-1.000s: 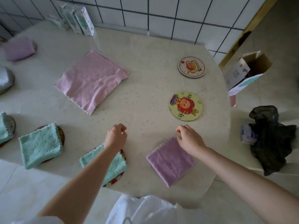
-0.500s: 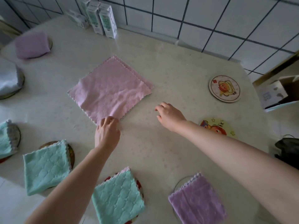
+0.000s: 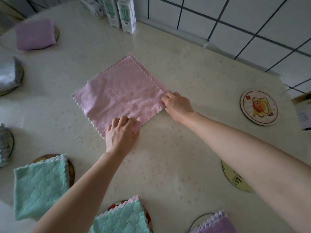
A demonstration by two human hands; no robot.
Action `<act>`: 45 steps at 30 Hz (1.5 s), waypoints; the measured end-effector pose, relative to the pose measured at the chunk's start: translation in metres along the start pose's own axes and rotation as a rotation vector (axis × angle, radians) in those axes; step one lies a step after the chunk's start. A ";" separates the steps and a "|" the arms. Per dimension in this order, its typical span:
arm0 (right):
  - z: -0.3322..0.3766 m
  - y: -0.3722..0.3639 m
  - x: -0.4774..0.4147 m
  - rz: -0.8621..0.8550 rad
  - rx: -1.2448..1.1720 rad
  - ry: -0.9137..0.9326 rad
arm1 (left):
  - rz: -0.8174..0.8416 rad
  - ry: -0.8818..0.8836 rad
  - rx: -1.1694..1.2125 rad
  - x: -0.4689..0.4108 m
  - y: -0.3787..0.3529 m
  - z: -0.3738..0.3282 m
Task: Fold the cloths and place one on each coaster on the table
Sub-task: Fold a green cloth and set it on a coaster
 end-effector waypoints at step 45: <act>-0.119 0.104 0.180 -0.644 -0.546 -0.049 | -0.284 -0.053 0.610 0.019 0.141 -0.116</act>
Point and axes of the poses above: each hand's wrist, its own x-axis away from the middle knuckle, its own y-axis out of the back of the hand, z = x × y, the point moved 2 cm from there along -x, towards the middle knuckle, and after that the axes turned 13 degrees about z, right-handed, at the moved point
